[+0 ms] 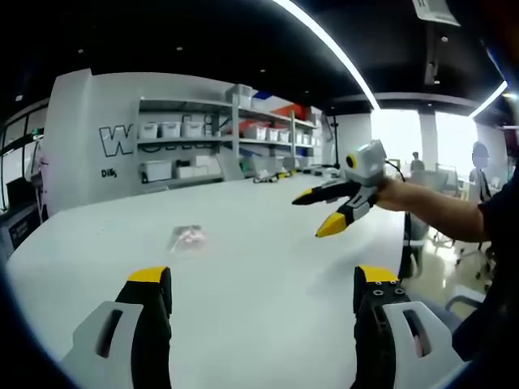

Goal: Open the resealable bag by pulling the two sides of the seal apart until the entire bag opening is separated and visibly accessible.

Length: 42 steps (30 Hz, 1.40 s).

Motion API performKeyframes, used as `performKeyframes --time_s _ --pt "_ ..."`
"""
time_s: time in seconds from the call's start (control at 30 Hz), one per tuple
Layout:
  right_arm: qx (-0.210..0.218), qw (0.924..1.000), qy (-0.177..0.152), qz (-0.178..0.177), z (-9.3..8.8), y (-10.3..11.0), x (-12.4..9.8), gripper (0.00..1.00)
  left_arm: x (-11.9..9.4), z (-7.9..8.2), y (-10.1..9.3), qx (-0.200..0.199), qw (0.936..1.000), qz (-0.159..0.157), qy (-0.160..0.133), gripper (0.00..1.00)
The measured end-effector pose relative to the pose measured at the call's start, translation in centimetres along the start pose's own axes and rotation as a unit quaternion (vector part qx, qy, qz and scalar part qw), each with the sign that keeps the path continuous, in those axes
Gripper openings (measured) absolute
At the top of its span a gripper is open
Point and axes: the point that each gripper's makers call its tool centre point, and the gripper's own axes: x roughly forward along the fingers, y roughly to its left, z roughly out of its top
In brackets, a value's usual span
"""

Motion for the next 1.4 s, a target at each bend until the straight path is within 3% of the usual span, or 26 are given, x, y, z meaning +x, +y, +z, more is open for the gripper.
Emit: performKeyframes --time_s 1.4 --pt "0.001 1.0000 -0.002 0.006 -0.2 1.4 0.7 0.77 0.5 -0.5 0.2 -0.004 1.0000 -0.002 0.002 0.90"
